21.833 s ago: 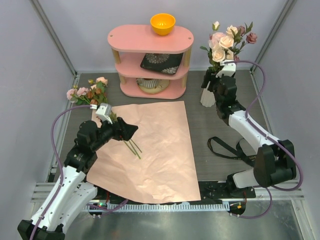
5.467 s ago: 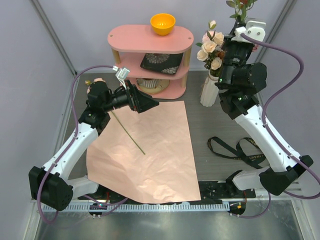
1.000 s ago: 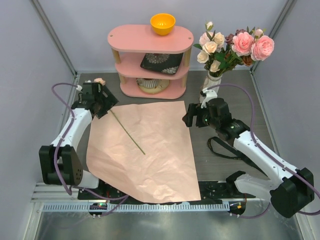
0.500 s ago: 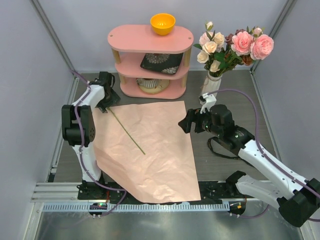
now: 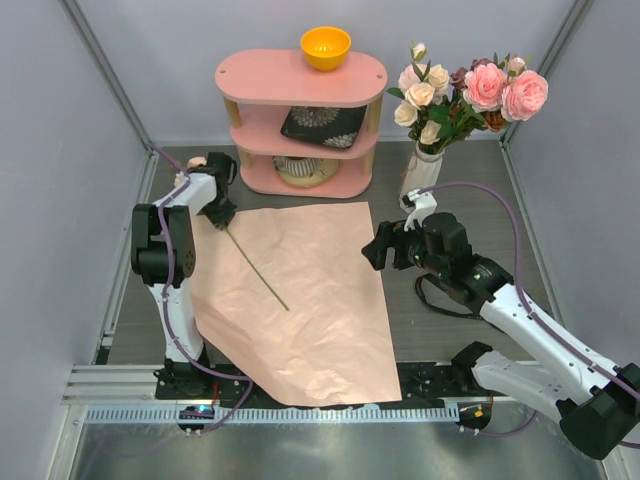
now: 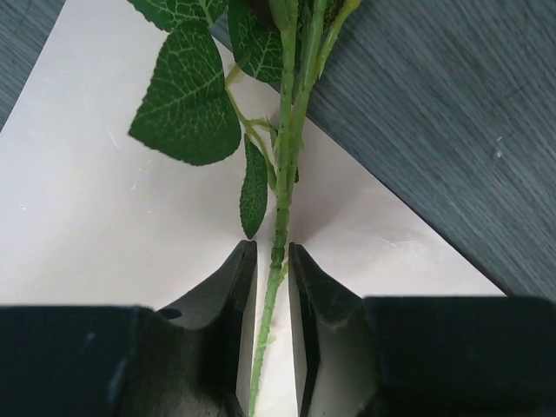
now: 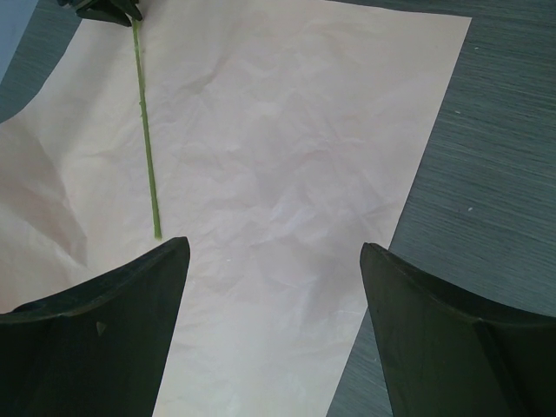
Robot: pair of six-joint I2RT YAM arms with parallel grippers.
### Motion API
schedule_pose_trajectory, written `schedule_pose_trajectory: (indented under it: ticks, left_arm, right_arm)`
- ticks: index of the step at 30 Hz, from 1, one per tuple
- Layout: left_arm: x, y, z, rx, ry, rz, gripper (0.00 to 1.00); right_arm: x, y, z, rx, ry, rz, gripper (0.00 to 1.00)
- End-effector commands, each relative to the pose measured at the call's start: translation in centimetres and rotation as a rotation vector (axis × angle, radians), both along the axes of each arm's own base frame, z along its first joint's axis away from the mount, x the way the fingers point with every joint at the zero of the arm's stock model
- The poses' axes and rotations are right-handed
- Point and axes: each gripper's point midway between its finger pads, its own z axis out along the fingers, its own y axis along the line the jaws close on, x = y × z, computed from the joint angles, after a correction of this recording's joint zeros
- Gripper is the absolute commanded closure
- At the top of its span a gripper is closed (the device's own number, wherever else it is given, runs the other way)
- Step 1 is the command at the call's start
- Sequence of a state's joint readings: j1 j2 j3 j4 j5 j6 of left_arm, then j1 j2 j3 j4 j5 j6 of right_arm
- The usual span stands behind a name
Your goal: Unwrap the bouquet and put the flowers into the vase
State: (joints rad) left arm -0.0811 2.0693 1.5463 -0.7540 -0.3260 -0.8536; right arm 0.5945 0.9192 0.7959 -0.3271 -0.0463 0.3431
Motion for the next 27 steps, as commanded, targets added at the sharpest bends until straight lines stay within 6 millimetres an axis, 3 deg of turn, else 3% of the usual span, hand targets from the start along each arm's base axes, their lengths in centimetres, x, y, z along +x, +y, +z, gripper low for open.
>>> schedule_pose_trajectory:
  ticks: [1,4,6,7,8,10,11,13,14,17,18,20,21,22,24,25,26,27]
  left_arm:
    - [0.4,0.3,0.8,0.028,-0.046,0.017,0.77]
    - [0.5,0.1,1.0,0.021,-0.058,0.012,0.87]
    - [0.4,0.0,1.6,0.013,-0.068,0.02,1.0]
    - [-0.1,0.1,1.7,0.017,-0.065,0.032,1.0]
    - [0.0,0.2,3.5,0.012,-0.113,0.051,1.0]
    - [-0.9,0.7,4.8,0.027,-0.15,0.074,1.0]
    - [-1.0,0.8,7.5,0.024,-0.222,0.087,1.0]
    - [-1.9,1.1,9.5,0.025,-0.281,0.103,1.0]
    - [-2.2,1.2,12.6,0.015,-0.366,0.104,1.0]
    - [-3.8,1.2,15.2,0.003,-0.459,0.08,1.0]
    - [-4.5,1.2,17.7,0.0,-0.533,0.056,1.0]
    - [-5.2,0.3,19.1,-0.032,-0.621,-0.016,1.0]
    - [-5.9,-0.2,21.5,-0.05,-0.709,-0.065,1.0]
    - [-5.8,-0.6,22.0,-0.037,-0.765,-0.144,1.0]
    - [-6.9,-3.5,23.3,-0.12,-0.862,-0.329,1.0]
    - [-6.6,-4.8,25.2,-0.118,-0.957,-0.445,1.0]
    - [-7.7,-7.7,26.2,-0.222,-1.0,-0.601,1.0]
    - [-8.3,-9.3,26.9,-0.269,-1.034,-0.693,1.0]
  right_arm:
    - [0.1,0.2,1.2,0.028,-0.018,-0.004,0.14]
    - [0.1,0.2,1.7,0.046,-0.018,-0.016,0.14]
    - [0.1,0.1,1.9,0.052,-0.018,-0.023,0.14]
    - [0.1,0.2,2.0,0.055,-0.014,-0.026,0.14]
    - [0.1,0.1,2.1,0.057,-0.012,-0.032,0.14]
    - [0.2,0.1,2.1,0.057,-0.008,-0.039,0.15]
    - [0.3,-0.1,2.1,0.054,-0.005,-0.049,0.15]
    - [0.4,0.0,2.2,0.05,0.0,-0.053,0.15]
    - [0.6,0.1,2.0,0.04,0.004,-0.05,0.15]
    - [1.0,0.3,2.2,0.024,0.008,-0.044,0.15]
    - [1.3,0.7,2.4,0.02,0.01,-0.031,0.15]
    - [1.7,1.3,2.6,0.006,0.011,-0.005,0.15]
    - [2.1,2.0,2.8,0.001,0.024,0.017,0.15]
    - [2.3,2.3,3.1,0.001,0.026,0.028,0.15]
    - [2.6,3.4,4.5,0.012,0.017,0.072,0.15]
    - [2.6,4.5,4.4,0.021,0.039,0.12,0.16]
    - [2.6,5.1,4.7,0.031,0.046,0.143,0.16]
    - [2.6,6.1,6.4,0.058,0.023,0.176,0.17]
